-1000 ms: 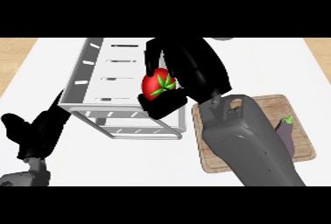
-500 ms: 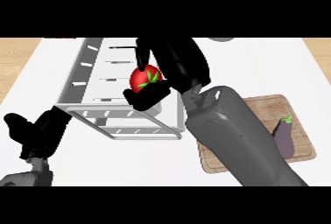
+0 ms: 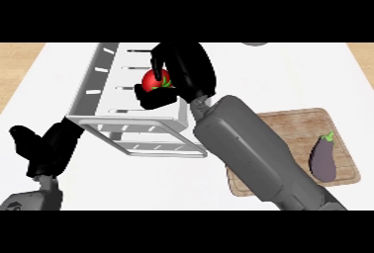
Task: Pick the tomato from the cutting board and place it in the tiered basket
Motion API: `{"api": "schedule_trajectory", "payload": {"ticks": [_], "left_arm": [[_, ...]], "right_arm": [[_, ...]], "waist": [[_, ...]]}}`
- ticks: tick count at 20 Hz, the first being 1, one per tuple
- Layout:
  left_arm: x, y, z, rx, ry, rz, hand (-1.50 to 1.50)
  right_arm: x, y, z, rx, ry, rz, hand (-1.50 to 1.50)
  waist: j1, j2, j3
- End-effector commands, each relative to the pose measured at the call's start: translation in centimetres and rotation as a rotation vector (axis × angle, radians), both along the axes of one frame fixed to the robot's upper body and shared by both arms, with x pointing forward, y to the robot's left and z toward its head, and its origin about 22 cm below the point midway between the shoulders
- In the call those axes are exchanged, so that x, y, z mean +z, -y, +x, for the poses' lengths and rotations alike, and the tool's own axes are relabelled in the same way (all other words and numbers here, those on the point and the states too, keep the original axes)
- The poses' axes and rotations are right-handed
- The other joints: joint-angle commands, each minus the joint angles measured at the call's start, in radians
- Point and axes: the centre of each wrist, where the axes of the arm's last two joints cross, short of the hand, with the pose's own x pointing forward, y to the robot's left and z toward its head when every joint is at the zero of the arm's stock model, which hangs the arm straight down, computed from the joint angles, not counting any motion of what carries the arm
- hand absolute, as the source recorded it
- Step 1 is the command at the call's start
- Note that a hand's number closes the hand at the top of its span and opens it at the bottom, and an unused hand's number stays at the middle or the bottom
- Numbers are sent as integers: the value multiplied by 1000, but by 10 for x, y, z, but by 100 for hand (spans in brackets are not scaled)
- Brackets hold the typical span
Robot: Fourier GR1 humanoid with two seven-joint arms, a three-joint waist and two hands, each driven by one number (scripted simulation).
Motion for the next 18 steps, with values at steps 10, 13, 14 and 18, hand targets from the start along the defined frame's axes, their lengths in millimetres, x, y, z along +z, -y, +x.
{"api": "schedule_trajectory", "payload": {"ticks": [10, 13, 14, 18], "left_arm": [[2, -4, -2, -6, -1, 13, 0], [-9, 3, 2, -15, -5, -6, 0], [-9, -6, 9, -1, -4, -5, 0], [10, 0, 5, -1, 17, 9, 0]], "right_arm": [[-18, -28, 18, -18, 36, 97, -150], [-10, -28, 14, 7, 17, 202, -150], [-8, -25, 18, -14, -25, 233, -150], [8, -21, 22, -15, -73, 406, -150]], "waist": [[10, 2, -2], [5, 2, -2], [4, 4, -2], [12, 3, -2]]}}
